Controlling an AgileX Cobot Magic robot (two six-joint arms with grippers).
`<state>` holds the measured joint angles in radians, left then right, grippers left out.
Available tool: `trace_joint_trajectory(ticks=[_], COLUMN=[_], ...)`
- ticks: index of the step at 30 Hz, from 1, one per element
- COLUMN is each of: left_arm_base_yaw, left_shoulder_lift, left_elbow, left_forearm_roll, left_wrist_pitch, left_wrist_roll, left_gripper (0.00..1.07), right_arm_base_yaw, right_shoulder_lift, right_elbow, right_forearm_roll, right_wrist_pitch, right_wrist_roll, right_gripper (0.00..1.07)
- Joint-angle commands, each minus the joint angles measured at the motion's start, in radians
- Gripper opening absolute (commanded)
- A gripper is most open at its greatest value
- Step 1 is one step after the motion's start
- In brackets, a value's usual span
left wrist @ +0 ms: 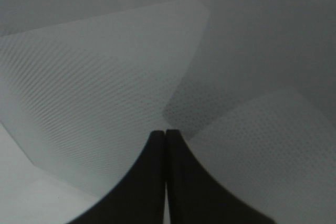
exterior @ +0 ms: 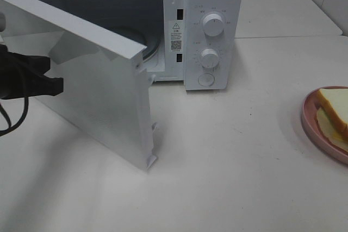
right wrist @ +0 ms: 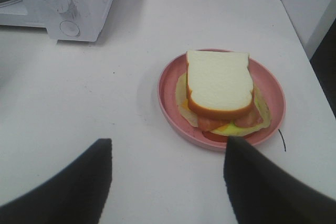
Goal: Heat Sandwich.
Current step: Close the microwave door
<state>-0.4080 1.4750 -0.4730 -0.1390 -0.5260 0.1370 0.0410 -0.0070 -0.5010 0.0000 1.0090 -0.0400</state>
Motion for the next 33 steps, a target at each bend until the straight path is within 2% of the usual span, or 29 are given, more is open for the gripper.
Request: trace_joint_trajectory(ticks=[1,4,5,6,8,9,10,11,14,15,16,18,19,20,21,22,23,24,25,27,28,29,30,32,33], left_arm_base_yaw=[-0.031,-0.068,-0.091,-0.091,-0.116,-0.129,-0.156,-0.156,-0.192,-0.209,-0.209,-0.224,-0.232,-0.237,-0.237,-0.238,-0.238,-0.238,-0.238,-0.238,-0.238,-0.238,-0.238,-0.238,-0.238], left_shoulder_lift=[0.026,0.062,0.083,0.083,0.104,0.114,0.132,0.132,0.157,0.17,0.17,0.183,0.193,0.198,0.198,0.202,0.213,0.216,0.216,0.233,0.246,0.25,0.25,0.26,0.266], left_elbow=[-0.038,-0.082,-0.113,-0.113,-0.141,-0.157,-0.184,-0.184,-0.223,-0.249,-0.249,-0.27,-0.288,-0.298,-0.298,-0.308,-0.331,-0.337,-0.337,-0.359,-0.373,-0.379,-0.379,-0.387,-0.389], left_forearm_roll=[-0.063,-0.17,-0.235,-0.235,-0.305,-0.349,-0.44,-0.44,-0.57,-0.649,-0.649,-0.724,-0.79,-0.819,-0.819,-0.845,-0.884,-0.902,-0.902,-0.935,-0.953,-0.953,-0.953,-0.943,-0.936], left_wrist_pitch=[-0.014,-0.007,-0.005,-0.005,-0.006,-0.006,-0.004,-0.004,-0.008,-0.01,-0.01,-0.018,-0.033,-0.044,-0.044,-0.053,-0.061,-0.066,-0.066,-0.105,-0.139,-0.148,-0.148,-0.145,-0.145], left_wrist_roll=[0.07,0.18,0.266,0.266,0.373,0.43,0.54,0.54,0.724,0.839,0.839,0.958,1.059,1.11,1.11,1.16,1.244,1.28,1.28,1.371,1.438,1.465,1.465,1.543,1.565], left_gripper=[0.0,0.0,0.0,0.0,0.0,0.0,0.0,0.0,0.0,0.0,0.0,0.0,0.0,0.0,0.0,0.0,0.0,0.0,0.0,0.0,0.0,0.0,0.0,0.0,0.0], right_arm_base_yaw=[-0.003,-0.003,-0.003,-0.003,-0.003,-0.003,-0.003,-0.003,-0.003,-0.003,-0.003,-0.003,-0.003,-0.003,-0.003,-0.003,-0.003,-0.003,-0.003,-0.003,-0.003,-0.003,-0.003,-0.003,-0.003], right_shoulder_lift=[-0.025,-0.025,-0.025,-0.025,-0.025,-0.025,-0.025,-0.025,-0.025,-0.025,-0.025,-0.025,-0.025,-0.025,-0.025,-0.025,-0.025,-0.025,-0.025,-0.025,-0.025,-0.025,-0.025,-0.025,-0.025], right_elbow=[0.001,0.001,0.001,0.001,0.001,0.001,0.001,0.001,0.001,0.001,0.001,0.001,0.001,0.001,0.001,0.001,0.001,0.001,0.001,0.001,0.001,0.001,0.001,0.001,0.001], right_forearm_roll=[0.0,0.0,0.0,0.0,0.0,0.0,0.0,0.0,0.0,0.0,0.0,0.0,0.0,0.0,0.0,0.0,0.0,0.0,0.0,0.0,0.0,0.0,0.0,0.0,0.0], right_wrist_pitch=[-0.012,-0.012,-0.012,-0.012,-0.012,-0.012,-0.012,-0.012,-0.012,-0.012,-0.012,-0.012,-0.012,-0.012,-0.012,-0.012,-0.012,-0.012,-0.012,-0.012,-0.012,-0.012,-0.012,-0.012,-0.012], right_wrist_roll=[0.0,0.0,0.0,0.0,0.0,0.0,0.0,0.0,0.0,0.0,0.0,0.0,0.0,0.0,0.0,0.0,0.0,0.0,0.0,0.0,0.0,0.0,0.0,0.0,0.0], right_gripper=[0.61,0.61,0.61,0.61,0.61,0.61,0.61,0.61,0.61,0.61,0.61,0.61,0.61,0.61,0.61,0.61,0.61,0.61,0.61,0.61,0.61,0.61,0.61,0.61,0.61])
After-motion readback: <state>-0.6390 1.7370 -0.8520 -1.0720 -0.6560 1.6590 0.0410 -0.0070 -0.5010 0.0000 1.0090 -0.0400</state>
